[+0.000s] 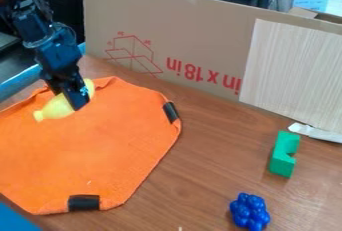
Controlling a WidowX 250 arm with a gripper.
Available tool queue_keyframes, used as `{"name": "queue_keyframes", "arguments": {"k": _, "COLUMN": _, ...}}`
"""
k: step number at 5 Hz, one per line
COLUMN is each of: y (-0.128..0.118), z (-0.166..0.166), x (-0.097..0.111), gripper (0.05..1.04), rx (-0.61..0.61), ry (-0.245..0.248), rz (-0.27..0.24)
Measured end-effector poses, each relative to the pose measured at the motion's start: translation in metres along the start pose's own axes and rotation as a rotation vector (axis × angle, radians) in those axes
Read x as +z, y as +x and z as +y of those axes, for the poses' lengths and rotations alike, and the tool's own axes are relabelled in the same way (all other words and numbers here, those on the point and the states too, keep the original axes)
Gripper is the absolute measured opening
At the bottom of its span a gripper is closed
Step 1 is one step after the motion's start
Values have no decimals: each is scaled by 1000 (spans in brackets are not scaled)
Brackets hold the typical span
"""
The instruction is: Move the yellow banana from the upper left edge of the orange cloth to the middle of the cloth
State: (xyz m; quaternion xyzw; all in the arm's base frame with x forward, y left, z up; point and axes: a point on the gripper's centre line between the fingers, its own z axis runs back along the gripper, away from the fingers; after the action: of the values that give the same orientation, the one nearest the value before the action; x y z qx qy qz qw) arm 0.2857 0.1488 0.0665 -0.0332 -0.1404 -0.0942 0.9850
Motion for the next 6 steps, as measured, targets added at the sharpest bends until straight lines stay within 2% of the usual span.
{"name": "queue_keyframes", "arguments": {"k": 1, "y": -13, "z": -23, "x": -9, "gripper": 527, "rx": -79, "ry": 10, "rz": 16}}
{"name": "queue_keyframes", "arguments": {"k": 3, "y": -35, "z": -43, "x": -31, "gripper": 527, "rx": -191, "ry": 43, "rz": 79}}
{"name": "queue_keyframes", "arguments": {"k": 5, "y": -52, "z": -58, "x": -41, "gripper": 527, "rx": -255, "ry": 22, "rz": 126}}
{"name": "queue_keyframes", "arguments": {"k": 6, "y": -57, "z": -60, "x": -44, "gripper": 604, "rx": -275, "ry": -3, "rz": 162}}
